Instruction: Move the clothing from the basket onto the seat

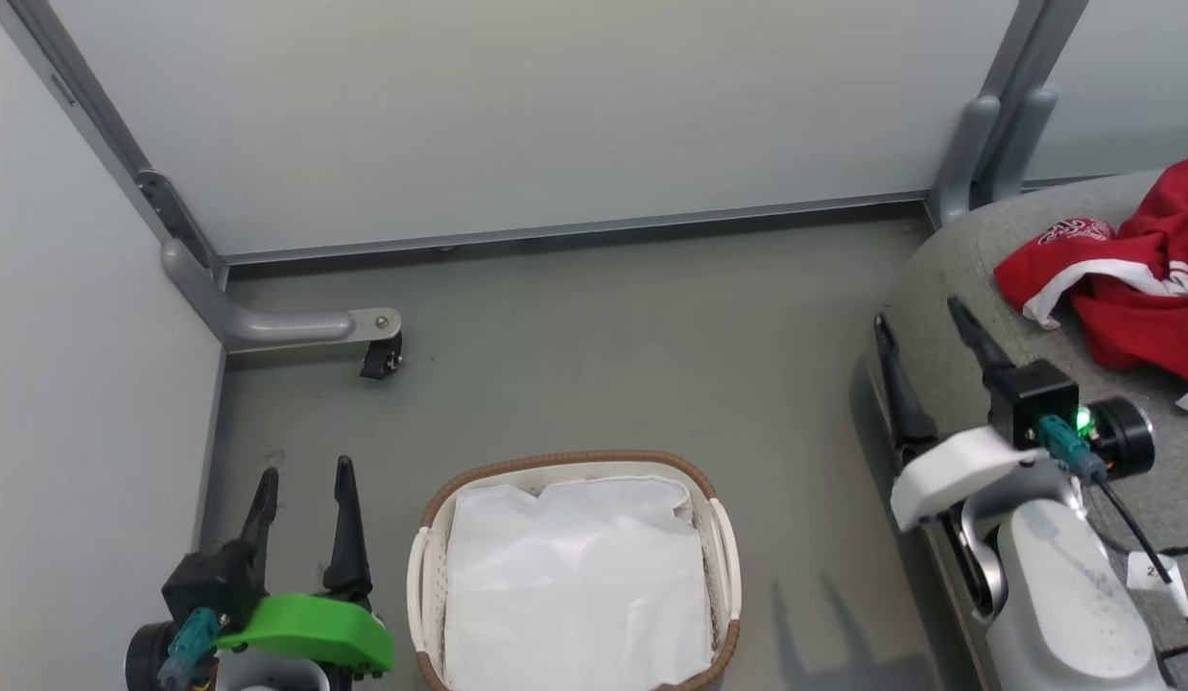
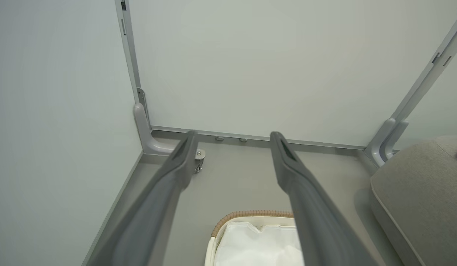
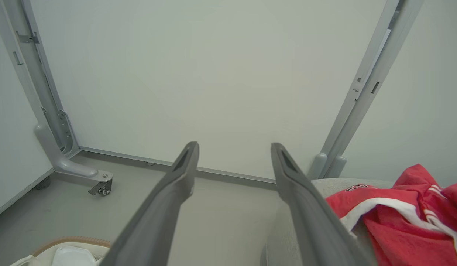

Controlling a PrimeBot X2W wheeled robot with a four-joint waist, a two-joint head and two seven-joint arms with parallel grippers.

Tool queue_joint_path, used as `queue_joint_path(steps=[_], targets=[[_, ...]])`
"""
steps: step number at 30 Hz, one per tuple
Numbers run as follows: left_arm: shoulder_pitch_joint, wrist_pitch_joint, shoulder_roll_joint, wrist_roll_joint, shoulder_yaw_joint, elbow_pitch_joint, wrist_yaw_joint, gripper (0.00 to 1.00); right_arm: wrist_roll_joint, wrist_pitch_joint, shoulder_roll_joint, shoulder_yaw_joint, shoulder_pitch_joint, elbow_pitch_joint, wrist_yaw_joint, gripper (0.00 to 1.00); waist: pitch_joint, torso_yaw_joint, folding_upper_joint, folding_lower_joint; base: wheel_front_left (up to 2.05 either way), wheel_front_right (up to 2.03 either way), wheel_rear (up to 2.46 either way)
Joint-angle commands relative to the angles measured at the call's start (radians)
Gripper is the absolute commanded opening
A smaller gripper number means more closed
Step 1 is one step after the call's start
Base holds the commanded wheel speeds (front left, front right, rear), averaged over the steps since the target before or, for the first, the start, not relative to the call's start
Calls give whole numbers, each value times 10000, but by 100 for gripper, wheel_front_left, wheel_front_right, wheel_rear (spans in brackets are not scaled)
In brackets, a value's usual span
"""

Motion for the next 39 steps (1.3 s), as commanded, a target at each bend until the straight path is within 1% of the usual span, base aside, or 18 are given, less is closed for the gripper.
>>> queue_joint_path(steps=[1,3,5,12,31,32,37,39], targets=[[280,0,4,-63,30,-83,-61,100,391,-47,-13,155,400,-85,-15,100,-249,200,0,1,0,0,0],[624,0,4,-202,38,-159,-42,100,1000,-47,-29,345,1015,-333,-15,100,-376,257,0,1,0,0,0],[799,0,4,-209,-17,-186,3,100,1257,-47,-18,438,1433,-484,-15,100,-450,297,0,1,0,0,0],[1010,0,6,-327,-183,-153,117,100,1609,-47,-21,492,2317,-791,-15,100,-586,322,0,1,0,0,0],[989,1,6,-241,-283,-2,84,100,1725,-47,-17,472,2679,-738,-15,100,-691,319,0,1,0,0,0],[934,0,-10,-273,-281,11,90,0,1673,0,23,471,2564,-742,0,0,-689,317,0,1,0,0,0],[951,4,-35,-278,-290,416,88,0,1685,21,102,485,2734,-355,0,0,-692,326,0,1,0,0,0],[903,116,-34,-640,-221,401,68,0,2085,164,99,399,2682,-341,0,0,-694,318,0,1,0,0,0]])
